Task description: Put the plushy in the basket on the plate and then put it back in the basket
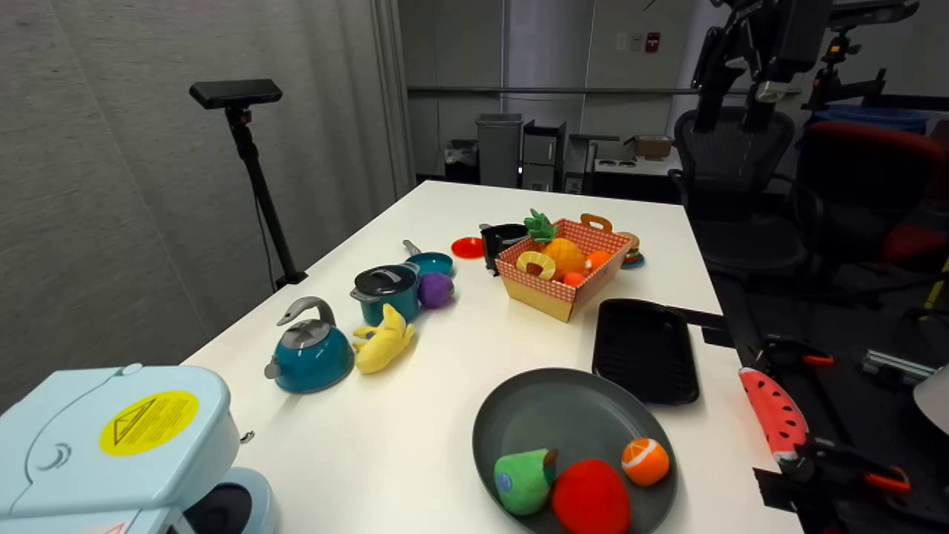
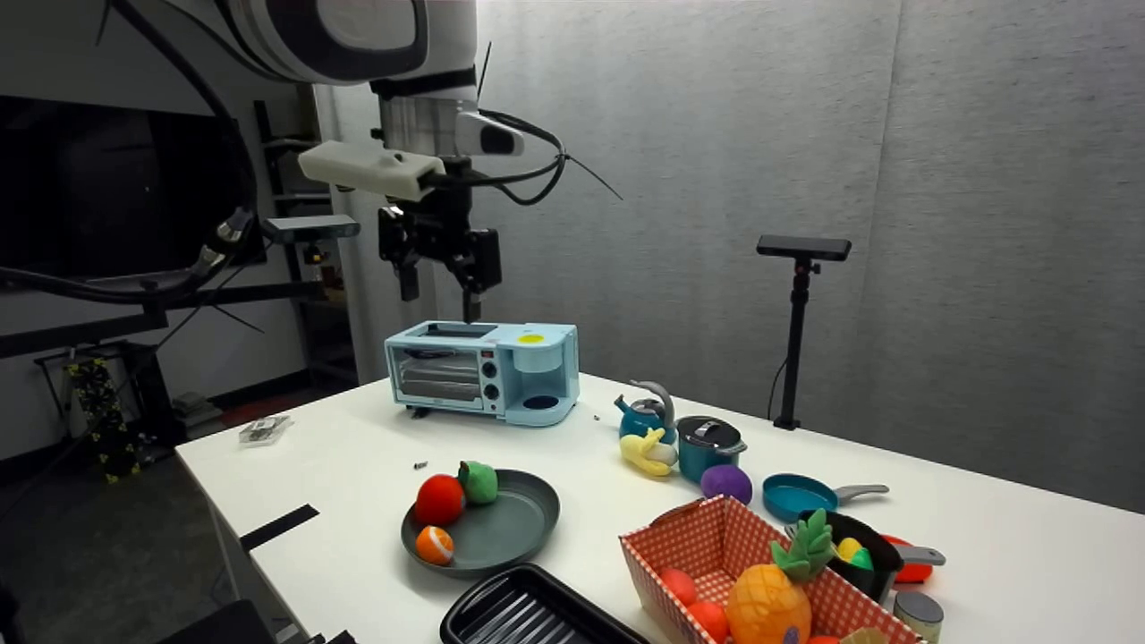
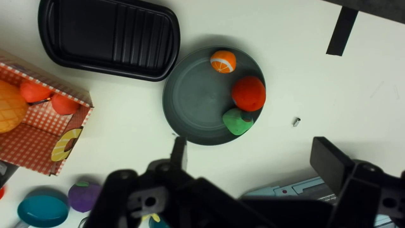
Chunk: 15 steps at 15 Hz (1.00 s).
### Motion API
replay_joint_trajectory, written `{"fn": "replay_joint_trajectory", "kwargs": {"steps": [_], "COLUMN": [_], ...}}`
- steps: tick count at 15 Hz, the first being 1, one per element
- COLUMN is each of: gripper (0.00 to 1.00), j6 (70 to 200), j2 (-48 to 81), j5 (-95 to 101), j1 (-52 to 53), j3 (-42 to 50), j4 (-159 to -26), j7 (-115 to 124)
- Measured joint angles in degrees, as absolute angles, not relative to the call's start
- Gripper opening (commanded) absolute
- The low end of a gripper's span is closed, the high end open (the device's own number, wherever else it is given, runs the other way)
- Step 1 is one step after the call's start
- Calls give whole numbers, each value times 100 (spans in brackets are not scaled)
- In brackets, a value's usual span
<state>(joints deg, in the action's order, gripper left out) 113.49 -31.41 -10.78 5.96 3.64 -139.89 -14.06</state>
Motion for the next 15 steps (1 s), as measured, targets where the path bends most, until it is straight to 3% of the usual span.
{"fn": "replay_joint_trajectory", "kwargs": {"steps": [15], "gripper": [100], "j6": [12266], "j2": [-2545], "j5": [-349], "j1": [-152], "j3": [1321], "j4": [-13587], "j7": [-2487]}}
